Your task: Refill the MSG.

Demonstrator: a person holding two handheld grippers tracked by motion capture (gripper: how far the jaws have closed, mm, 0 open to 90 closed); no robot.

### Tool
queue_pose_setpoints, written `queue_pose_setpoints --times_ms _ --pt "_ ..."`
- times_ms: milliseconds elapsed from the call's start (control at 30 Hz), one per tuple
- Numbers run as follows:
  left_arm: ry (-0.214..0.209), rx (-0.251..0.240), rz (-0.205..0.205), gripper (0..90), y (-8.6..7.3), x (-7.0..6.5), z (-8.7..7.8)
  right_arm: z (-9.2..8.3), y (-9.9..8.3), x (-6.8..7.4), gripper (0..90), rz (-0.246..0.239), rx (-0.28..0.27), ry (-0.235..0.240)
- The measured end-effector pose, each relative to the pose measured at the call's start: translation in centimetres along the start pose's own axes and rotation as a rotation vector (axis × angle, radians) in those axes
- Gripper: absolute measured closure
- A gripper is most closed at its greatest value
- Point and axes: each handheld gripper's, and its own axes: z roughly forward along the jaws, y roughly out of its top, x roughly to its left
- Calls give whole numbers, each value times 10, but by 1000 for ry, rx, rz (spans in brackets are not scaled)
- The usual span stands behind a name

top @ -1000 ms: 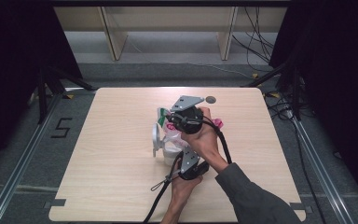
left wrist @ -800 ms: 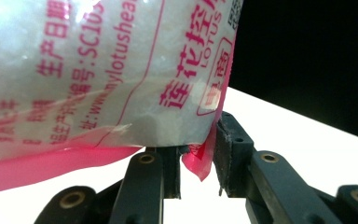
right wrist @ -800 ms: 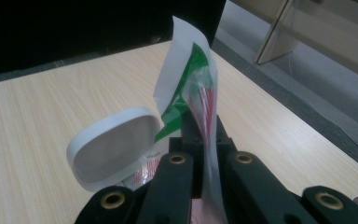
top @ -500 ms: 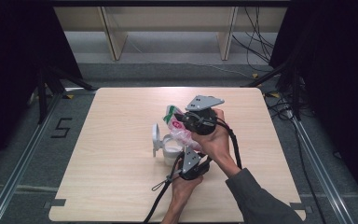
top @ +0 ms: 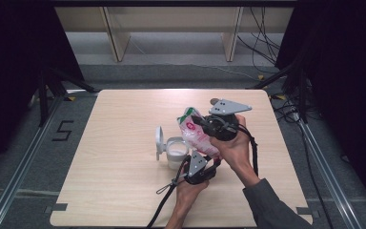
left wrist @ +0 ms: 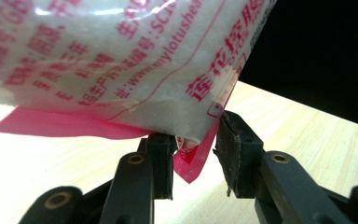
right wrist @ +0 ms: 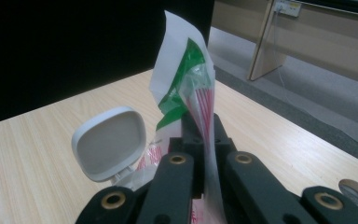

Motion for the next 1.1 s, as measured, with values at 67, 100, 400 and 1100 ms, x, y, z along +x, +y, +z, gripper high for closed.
queue_pose_setpoints --times_ms 67,100,400,1100 --pt "-9 12 3 639 0 -1 1 -3 -2 -4 900 -14 -4 6" --pt "-9 8 -3 635 0 -1 1 -6 -4 -4 900 9 -6 -4" --pt "-20 40 -2 584 0 -5 2 -19 -12 -13 900 68 -53 -6" --pt "-3 70 -51 344 4 -7 -11 -42 -41 -21 900 174 -126 -20"
